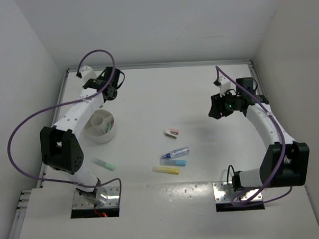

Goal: Sort the stationery into containers
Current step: Place the stationery in the storage box.

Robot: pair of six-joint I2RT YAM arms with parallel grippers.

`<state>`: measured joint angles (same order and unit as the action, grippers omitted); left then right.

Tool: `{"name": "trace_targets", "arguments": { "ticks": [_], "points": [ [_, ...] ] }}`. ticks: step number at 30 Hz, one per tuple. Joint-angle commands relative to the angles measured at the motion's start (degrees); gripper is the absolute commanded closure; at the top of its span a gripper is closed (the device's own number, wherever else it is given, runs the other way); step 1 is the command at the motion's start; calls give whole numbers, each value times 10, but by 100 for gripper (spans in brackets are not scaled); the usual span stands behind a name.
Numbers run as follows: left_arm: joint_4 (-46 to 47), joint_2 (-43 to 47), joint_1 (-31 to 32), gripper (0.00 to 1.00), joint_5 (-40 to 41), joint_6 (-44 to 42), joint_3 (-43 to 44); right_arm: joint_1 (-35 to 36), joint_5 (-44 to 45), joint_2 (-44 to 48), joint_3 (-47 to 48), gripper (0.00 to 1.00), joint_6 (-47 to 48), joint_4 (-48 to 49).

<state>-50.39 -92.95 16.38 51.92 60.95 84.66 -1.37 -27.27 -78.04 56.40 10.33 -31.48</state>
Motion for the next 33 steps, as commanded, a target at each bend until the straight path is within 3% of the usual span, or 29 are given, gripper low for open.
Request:
{"name": "trace_targets", "arguments": {
  "ticks": [1,14,28,31,33],
  "points": [
    [40,14,-14,100,-9,-68,-10,-2,-9,16,13,49,0,5],
    [79,-65,-20,100,-27,-89,-27,-2,-9,10,13,49,0,5],
    [101,-90,-25,100,-32,-60,-71,-2,-9,5,13,49,0,5],
    [101,-96,-30,92,-32,-53,-77,-2,-9,5,13,49,0,5],
    [101,-96,-35,79,-32,-48,-82,-2,-9,5,13,49,0,5]
  ]
}}
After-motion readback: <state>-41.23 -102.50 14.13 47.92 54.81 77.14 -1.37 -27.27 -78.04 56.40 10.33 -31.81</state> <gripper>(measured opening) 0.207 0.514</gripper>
